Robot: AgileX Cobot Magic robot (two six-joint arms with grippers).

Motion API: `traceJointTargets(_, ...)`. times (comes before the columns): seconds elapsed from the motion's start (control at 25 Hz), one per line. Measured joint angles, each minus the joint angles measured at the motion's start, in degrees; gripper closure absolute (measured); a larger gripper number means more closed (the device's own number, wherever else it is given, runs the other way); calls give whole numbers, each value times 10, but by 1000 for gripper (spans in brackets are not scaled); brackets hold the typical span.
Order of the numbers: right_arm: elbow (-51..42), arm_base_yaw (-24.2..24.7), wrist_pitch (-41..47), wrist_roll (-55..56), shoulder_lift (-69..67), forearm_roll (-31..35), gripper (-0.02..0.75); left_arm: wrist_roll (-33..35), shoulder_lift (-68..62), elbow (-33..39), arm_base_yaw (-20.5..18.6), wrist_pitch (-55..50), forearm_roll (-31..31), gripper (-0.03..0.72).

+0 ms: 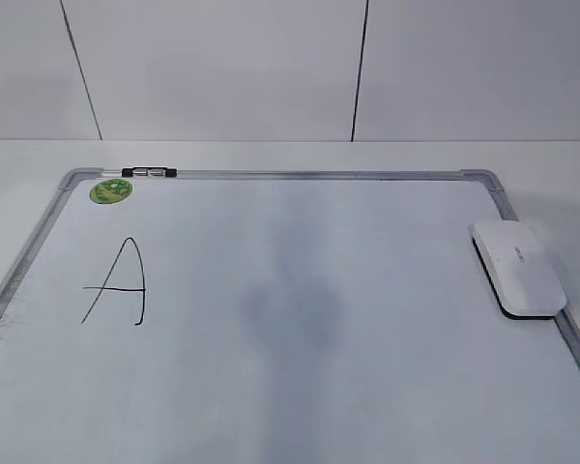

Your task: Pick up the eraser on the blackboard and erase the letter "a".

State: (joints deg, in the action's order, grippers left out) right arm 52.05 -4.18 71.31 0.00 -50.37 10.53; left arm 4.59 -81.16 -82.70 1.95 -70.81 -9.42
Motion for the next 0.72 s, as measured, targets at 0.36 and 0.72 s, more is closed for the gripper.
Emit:
traceJointTargets(0.36, -78, 0, 3, -4, 151, 2, 146, 1, 177, 139, 0, -4, -4, 453)
traceJointTargets(0.72, -199, 0, -63, -44, 260, 2, 146, 8, 376, 306, 0, -1, 0, 453)
